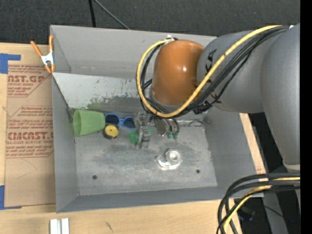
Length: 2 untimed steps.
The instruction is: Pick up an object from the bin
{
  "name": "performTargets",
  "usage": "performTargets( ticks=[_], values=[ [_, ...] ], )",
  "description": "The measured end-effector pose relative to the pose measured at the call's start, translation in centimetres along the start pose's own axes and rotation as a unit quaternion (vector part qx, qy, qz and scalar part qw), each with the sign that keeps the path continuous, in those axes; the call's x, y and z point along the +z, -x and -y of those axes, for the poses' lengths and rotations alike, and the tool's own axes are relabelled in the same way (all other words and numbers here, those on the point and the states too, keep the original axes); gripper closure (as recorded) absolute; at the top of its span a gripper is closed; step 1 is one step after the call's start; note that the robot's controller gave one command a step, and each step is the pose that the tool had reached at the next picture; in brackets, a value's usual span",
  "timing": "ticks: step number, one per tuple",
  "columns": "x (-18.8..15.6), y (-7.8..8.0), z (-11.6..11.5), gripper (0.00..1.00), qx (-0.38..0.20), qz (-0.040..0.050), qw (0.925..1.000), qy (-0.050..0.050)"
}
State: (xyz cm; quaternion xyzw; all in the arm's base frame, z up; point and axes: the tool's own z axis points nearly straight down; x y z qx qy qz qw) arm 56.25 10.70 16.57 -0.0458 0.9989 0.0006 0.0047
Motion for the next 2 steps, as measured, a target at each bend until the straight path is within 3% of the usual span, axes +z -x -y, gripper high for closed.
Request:
performTargets(
  ticks=[1,2],
  values=[
    [-11.2,1.6,-1.9,1.00,-0.003,0.0016,1.0000,0.000],
    [-10.4,-0.9,-0.4,1.00,-0.133,-0.0040,0.9911,0.000]
  ],
)
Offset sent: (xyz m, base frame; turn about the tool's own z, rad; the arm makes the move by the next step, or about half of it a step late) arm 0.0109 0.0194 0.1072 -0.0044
